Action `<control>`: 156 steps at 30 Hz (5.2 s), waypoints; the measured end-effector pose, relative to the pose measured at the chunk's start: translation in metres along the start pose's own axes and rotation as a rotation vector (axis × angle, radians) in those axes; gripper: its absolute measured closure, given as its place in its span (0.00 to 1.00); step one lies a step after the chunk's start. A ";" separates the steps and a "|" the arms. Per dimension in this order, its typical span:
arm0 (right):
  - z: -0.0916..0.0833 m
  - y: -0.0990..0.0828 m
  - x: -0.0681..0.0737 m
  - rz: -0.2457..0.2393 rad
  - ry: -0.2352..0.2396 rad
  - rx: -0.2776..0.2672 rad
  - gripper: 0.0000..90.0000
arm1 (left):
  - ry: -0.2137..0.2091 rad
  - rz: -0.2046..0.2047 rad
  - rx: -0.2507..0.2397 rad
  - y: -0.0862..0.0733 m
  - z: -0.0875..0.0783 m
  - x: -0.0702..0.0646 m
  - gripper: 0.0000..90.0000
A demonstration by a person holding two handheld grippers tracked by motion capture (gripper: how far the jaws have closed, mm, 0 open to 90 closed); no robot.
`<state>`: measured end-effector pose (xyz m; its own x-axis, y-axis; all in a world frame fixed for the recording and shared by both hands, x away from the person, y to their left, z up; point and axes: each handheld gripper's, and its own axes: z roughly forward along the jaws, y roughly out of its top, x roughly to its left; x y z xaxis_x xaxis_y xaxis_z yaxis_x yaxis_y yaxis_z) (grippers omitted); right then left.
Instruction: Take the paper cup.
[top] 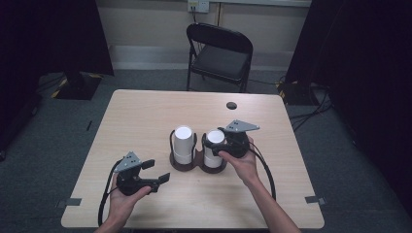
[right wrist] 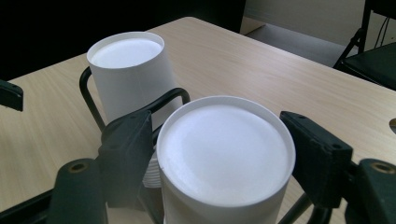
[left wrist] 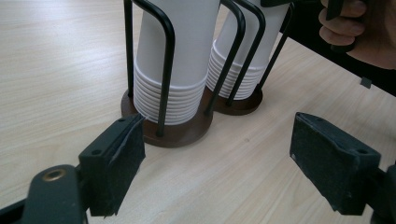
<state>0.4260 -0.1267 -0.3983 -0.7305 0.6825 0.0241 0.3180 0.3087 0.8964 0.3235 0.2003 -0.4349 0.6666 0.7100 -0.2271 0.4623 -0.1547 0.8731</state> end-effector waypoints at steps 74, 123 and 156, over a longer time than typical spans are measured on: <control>-0.030 0.024 0.000 0.039 0.001 -0.139 0.39 | -0.025 -0.006 0.024 -0.002 0.004 0.002 0.25; -0.047 0.035 -0.003 0.082 0.018 -0.225 0.39 | -0.025 0.010 0.013 0.001 0.005 -0.005 0.30; -0.092 0.018 0.008 0.217 0.076 -0.266 0.39 | -0.074 0.050 -0.028 0.017 0.012 -0.026 0.41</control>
<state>0.3702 -0.1760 -0.3412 -0.7093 0.6588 0.2508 0.3099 -0.0282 0.9504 0.3214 0.1708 -0.4191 0.7302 0.6493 -0.2128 0.4111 -0.1687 0.8959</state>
